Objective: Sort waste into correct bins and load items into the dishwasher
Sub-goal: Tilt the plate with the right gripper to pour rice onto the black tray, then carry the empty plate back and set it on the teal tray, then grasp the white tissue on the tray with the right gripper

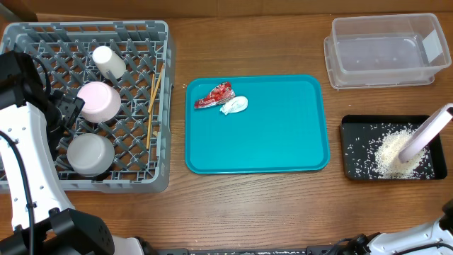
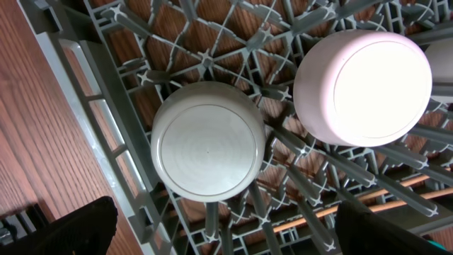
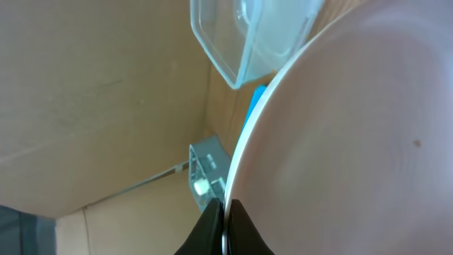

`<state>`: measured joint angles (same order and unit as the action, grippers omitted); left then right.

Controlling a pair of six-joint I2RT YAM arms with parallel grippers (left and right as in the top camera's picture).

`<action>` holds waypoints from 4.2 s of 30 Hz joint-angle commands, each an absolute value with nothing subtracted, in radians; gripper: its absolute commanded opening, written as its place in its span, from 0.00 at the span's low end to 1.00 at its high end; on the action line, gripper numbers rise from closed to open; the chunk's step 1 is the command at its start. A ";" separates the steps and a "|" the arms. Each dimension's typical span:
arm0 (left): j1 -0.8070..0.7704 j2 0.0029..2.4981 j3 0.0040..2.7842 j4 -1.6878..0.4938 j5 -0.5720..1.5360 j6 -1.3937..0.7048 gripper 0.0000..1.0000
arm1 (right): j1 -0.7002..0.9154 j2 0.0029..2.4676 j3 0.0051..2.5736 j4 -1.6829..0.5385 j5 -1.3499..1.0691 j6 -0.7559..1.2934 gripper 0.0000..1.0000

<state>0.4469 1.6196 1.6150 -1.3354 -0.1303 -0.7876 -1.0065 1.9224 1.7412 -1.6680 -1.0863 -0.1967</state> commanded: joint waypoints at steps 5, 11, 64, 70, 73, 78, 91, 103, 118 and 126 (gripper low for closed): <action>0.451 1.616 1.618 -1.334 -0.130 -0.812 1.00 | -1.012 1.926 1.766 -1.678 -1.142 -0.245 0.04; 0.451 1.616 1.618 -1.334 -0.130 -0.812 1.00 | -1.005 1.918 1.765 -1.695 -1.127 -0.199 0.04; 0.450 1.616 1.618 -1.334 -0.130 -0.812 1.00 | 0.877 1.943 1.570 -0.891 0.151 0.648 0.04; 0.451 1.616 1.618 -1.334 -0.130 -0.812 1.00 | 0.887 1.944 1.579 -0.879 0.097 0.666 0.22; 0.451 1.616 1.618 -1.334 -0.130 -0.812 1.00 | 0.886 1.941 1.579 -0.881 0.057 0.666 0.30; 0.450 1.616 1.618 -1.334 -0.130 -0.812 1.00 | 0.885 1.908 1.593 -0.931 0.060 0.654 0.39; 0.450 1.616 1.618 -1.334 -0.130 -0.812 1.00 | 0.725 1.760 1.732 -1.022 0.252 0.655 1.00; 0.450 1.616 1.618 -1.334 -0.130 -0.812 1.00 | 0.552 1.883 1.721 -0.788 0.327 0.541 0.82; 0.450 1.616 1.618 -1.334 -0.130 -0.812 1.00 | 0.539 2.154 1.721 -0.715 0.072 0.451 0.84; 0.450 1.616 1.618 -1.334 -0.130 -0.812 1.00 | 0.543 2.186 1.721 -0.796 0.004 0.451 0.83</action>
<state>0.4469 1.6196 1.6150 -1.3354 -0.1303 -0.7879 0.5327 2.1605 1.7145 -0.7841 0.0494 0.4625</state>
